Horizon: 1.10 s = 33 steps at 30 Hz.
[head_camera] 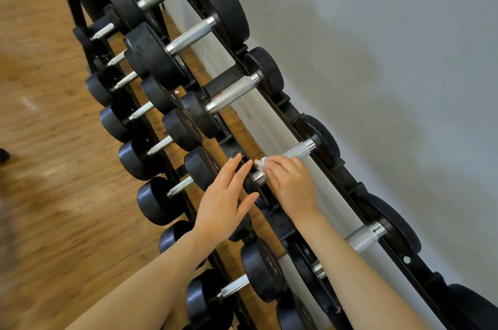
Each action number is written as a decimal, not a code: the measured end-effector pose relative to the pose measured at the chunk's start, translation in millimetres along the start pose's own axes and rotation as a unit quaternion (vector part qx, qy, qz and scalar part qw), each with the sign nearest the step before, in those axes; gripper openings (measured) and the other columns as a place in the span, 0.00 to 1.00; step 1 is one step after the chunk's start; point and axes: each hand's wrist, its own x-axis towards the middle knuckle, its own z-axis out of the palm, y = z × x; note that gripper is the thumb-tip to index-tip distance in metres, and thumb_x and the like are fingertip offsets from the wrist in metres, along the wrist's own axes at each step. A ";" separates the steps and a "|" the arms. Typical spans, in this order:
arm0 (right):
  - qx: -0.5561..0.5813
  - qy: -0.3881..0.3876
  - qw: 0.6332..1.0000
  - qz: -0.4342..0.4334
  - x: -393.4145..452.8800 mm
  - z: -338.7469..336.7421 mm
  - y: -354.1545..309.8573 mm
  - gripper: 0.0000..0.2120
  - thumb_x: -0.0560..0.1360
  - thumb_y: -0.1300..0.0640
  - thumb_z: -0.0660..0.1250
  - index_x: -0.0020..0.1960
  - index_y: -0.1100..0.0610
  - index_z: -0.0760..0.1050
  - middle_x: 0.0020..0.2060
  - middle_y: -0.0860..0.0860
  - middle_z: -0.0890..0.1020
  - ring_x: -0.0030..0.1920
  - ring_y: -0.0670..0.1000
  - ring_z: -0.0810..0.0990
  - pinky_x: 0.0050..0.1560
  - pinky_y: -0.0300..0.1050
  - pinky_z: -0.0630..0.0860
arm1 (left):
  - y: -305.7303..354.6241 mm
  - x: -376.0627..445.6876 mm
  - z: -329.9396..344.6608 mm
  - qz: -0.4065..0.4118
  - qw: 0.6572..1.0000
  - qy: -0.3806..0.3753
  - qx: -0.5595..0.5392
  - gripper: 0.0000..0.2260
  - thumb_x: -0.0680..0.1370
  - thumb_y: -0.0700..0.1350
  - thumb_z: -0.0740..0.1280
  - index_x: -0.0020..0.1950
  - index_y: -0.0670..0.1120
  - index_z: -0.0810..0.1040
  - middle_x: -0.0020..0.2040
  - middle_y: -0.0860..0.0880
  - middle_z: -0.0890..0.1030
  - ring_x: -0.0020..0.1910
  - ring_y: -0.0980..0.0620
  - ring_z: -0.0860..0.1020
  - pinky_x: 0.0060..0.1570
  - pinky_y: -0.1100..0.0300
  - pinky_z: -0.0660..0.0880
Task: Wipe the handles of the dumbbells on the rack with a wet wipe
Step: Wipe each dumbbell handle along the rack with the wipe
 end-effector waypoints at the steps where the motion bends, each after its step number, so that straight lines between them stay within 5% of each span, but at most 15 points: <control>1: 0.003 0.011 1.000 0.021 -1.1 -1.4 0.0 0.16 0.79 0.53 0.60 0.57 0.61 0.80 0.51 0.54 0.82 0.47 0.53 0.78 0.43 0.46 0.78 | 0.4 -1.2 0.6 -0.004 1.000 0.007 -0.002 0.30 0.79 0.61 0.57 0.79 0.53 0.57 0.80 0.52 0.55 0.77 0.53 0.55 0.71 0.55 0.59; 6: 0.071 -0.015 0.997 0.039 -14.2 5.8 -9.7 0.11 0.79 0.56 0.62 0.59 0.59 0.76 0.51 0.54 0.79 0.50 0.50 0.77 0.45 0.45 0.79 | 5.3 -5.0 4.7 -0.025 0.999 0.039 -0.015 0.31 0.77 0.61 0.55 0.77 0.50 0.62 0.78 0.50 0.60 0.74 0.56 0.57 0.70 0.56 0.58; 12: 0.026 0.005 0.999 0.038 3.9 3.3 -8.7 0.10 0.77 0.57 0.65 0.54 0.61 0.79 0.48 0.55 0.80 0.45 0.53 0.77 0.39 0.46 0.77 | 5.0 -5.6 3.2 -0.023 0.999 0.039 -0.006 0.30 0.77 0.58 0.61 0.77 0.50 0.62 0.78 0.50 0.61 0.74 0.54 0.59 0.70 0.55 0.59; 16: -0.006 -0.041 0.998 -0.043 1.6 3.5 -9.7 0.09 0.74 0.59 0.69 0.53 0.61 0.80 0.49 0.55 0.81 0.44 0.54 0.79 0.37 0.48 0.79 | 7.6 -6.3 1.8 -0.024 0.999 0.036 -0.007 0.31 0.77 0.61 0.56 0.77 0.49 0.64 0.78 0.49 0.62 0.72 0.52 0.67 0.68 0.55 0.62; 26: -0.009 -0.077 0.993 -0.087 -2.2 -1.1 -10.1 0.13 0.73 0.57 0.69 0.56 0.61 0.79 0.50 0.54 0.81 0.45 0.53 0.80 0.39 0.44 0.79 | 5.8 -6.4 -2.2 -0.013 0.999 0.032 0.000 0.30 0.77 0.63 0.55 0.77 0.51 0.64 0.77 0.49 0.63 0.62 0.49 0.76 0.64 0.53 0.69; 29: -0.041 -0.028 0.999 0.003 2.9 -7.3 0.0 0.12 0.74 0.52 0.69 0.55 0.57 0.80 0.48 0.53 0.80 0.44 0.51 0.78 0.40 0.45 0.76 | 4.7 -6.0 -3.4 -0.009 1.000 0.030 0.005 0.30 0.77 0.63 0.55 0.76 0.50 0.65 0.77 0.49 0.64 0.58 0.50 0.78 0.62 0.57 0.67; 31: -0.004 -0.016 0.993 0.121 2.8 -6.2 1.5 0.12 0.78 0.44 0.62 0.53 0.51 0.76 0.49 0.48 0.78 0.47 0.47 0.75 0.47 0.46 0.76 | 4.0 -5.7 -4.4 -0.007 1.000 0.028 0.008 0.30 0.78 0.63 0.56 0.76 0.50 0.65 0.77 0.49 0.64 0.58 0.50 0.78 0.61 0.57 0.68; 33: 0.048 -0.040 0.991 0.121 -4.0 3.5 -5.6 0.19 0.78 0.35 0.53 0.55 0.47 0.74 0.49 0.44 0.76 0.49 0.43 0.73 0.51 0.42 0.72 | 4.3 -5.4 -4.9 -0.007 1.000 0.028 0.011 0.30 0.78 0.62 0.57 0.76 0.50 0.65 0.77 0.48 0.65 0.59 0.50 0.78 0.62 0.54 0.70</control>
